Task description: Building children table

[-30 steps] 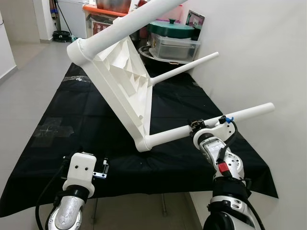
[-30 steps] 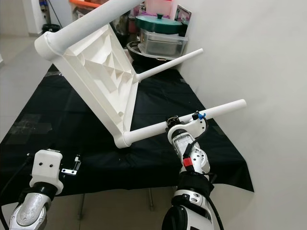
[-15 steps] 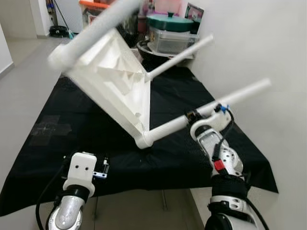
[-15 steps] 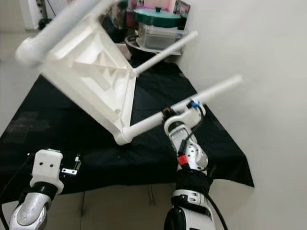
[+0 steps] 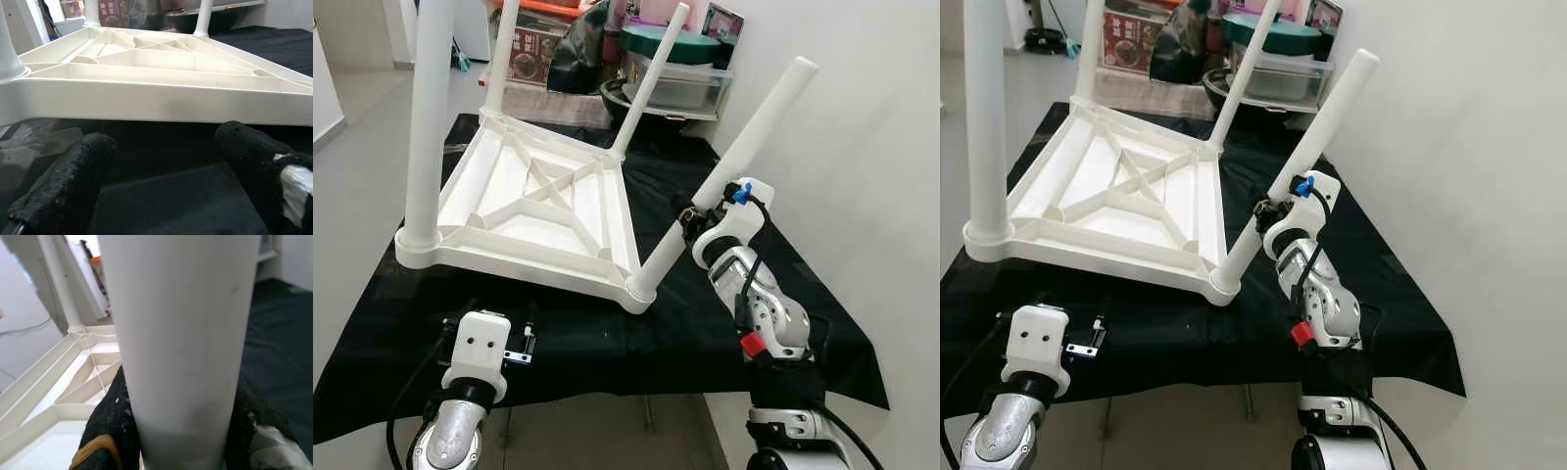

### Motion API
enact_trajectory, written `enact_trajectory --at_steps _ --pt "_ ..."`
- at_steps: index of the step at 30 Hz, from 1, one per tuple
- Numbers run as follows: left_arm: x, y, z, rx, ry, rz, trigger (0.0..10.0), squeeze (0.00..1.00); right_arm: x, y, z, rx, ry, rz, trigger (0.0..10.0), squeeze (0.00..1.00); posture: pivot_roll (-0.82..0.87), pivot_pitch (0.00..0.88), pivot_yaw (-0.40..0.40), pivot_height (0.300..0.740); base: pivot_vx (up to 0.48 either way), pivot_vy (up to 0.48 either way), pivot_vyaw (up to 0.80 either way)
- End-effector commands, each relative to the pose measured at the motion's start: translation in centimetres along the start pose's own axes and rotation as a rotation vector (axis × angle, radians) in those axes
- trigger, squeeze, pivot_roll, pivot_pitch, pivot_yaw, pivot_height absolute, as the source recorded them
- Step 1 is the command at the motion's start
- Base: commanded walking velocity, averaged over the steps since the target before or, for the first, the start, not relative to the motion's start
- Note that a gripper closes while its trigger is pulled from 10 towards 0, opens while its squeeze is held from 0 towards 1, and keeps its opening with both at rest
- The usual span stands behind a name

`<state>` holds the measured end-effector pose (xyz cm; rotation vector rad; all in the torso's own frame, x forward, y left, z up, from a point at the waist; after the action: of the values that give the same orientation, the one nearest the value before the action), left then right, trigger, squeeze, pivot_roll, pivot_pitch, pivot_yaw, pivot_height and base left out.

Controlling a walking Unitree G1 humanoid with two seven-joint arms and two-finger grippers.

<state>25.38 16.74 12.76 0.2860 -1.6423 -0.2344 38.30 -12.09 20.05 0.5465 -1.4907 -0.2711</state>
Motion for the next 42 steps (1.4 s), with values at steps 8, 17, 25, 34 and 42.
enact_trajectory --at_steps 8,17,25,34,42 --pt "-0.1 -0.5 -0.1 -0.019 0.002 -0.006 10.0 0.00 -2.9 2.4 1.4 0.220 0.062 0.207 10.0 0.00 0.09 0.000 -0.142 0.740 0.000 0.000 0.00" --pt "0.0 -0.5 -0.1 -0.016 -0.001 -0.007 10.0 0.00 -3.4 2.4 1.5 0.237 0.078 0.278 10.0 0.00 0.10 0.000 -0.147 0.740 0.000 0.000 0.00" --pt "-0.1 -0.7 -0.1 -0.021 -0.001 -0.005 10.0 0.00 -1.4 2.4 1.3 0.233 -0.016 0.280 10.0 1.00 0.09 0.000 -0.141 0.740 0.000 0.000 0.00" --pt "-0.1 -0.8 -0.1 -0.024 0.000 -0.004 10.0 0.00 3.3 3.8 1.3 0.279 -0.137 0.317 10.0 1.00 0.09 0.000 -0.136 0.740 0.000 0.000 0.00" --pt "-0.2 -0.9 -0.1 -0.025 0.001 -0.001 10.0 0.00 7.7 4.3 1.0 0.292 -0.230 0.331 10.0 1.00 0.08 0.000 -0.137 0.740 0.000 0.000 0.00"
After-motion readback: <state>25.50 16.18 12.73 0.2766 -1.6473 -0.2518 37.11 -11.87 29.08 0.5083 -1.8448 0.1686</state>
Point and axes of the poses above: a point about 5 cm out from each wrist's last joint towards the gripper, its own z axis pointing back from the gripper into the wrist, its own x axis along the axis of the wrist's last joint, y = z × x, the point moved 3 cm from there along -z, pointing out of the wrist towards the gripper, and after that the axes turned 5 degrees about -z, right-handed, at the moved point
